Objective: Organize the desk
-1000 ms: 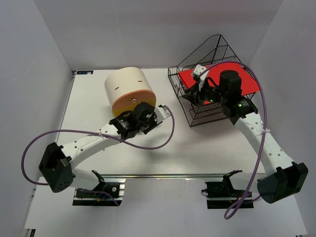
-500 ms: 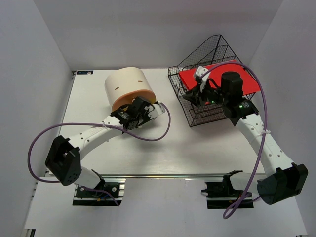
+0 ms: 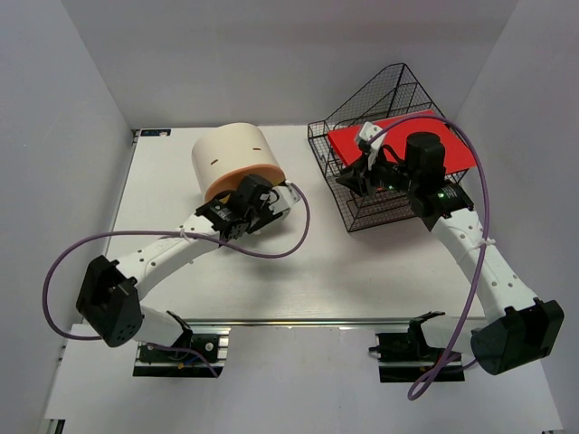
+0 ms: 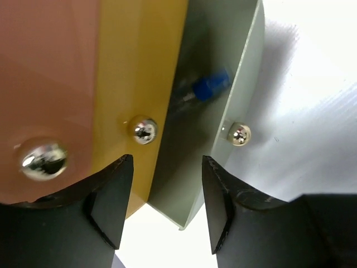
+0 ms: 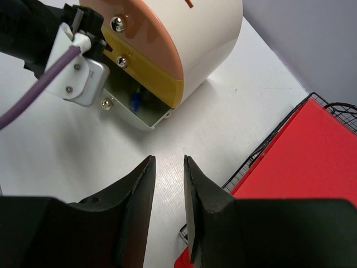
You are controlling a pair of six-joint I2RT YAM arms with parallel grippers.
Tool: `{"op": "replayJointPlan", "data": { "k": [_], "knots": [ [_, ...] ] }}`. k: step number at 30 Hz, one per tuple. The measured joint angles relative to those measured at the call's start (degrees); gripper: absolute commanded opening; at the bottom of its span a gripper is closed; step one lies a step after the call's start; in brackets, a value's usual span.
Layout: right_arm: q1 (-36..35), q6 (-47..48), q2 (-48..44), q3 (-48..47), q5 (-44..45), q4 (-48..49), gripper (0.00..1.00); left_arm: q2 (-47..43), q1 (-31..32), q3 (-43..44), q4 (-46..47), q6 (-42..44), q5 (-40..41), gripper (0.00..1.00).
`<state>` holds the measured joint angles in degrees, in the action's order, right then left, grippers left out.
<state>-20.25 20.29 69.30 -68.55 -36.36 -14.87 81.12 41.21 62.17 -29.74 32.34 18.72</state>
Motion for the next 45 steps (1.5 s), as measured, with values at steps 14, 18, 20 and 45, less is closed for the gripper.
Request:
{"op": "replayJointPlan", "data": {
  "k": [14, 18, 20, 45],
  "knots": [
    [-6.3, 31.8, 11.4, -6.7, -18.6, -19.9, 0.05, -20.1, 0.0, 0.2, 2.2, -25.7, 0.6, 0.37],
    [-14.9, 37.2, 19.6, -7.7, -12.4, -21.2, 0.04, -25.7, -0.1, 0.2, 0.3, -34.3, 1.5, 0.80],
    [-18.5, 37.3, 23.9, -8.8, -8.2, -20.7, 0.04, -27.7, -0.1, 0.0, -0.6, -37.0, 1.6, 0.84],
    [-32.0, 25.1, 47.8, -16.5, 40.9, 7.0, 0.03, -44.1, -0.1, -4.7, -4.3, -45.8, 1.4, 0.85]
  ]
}}
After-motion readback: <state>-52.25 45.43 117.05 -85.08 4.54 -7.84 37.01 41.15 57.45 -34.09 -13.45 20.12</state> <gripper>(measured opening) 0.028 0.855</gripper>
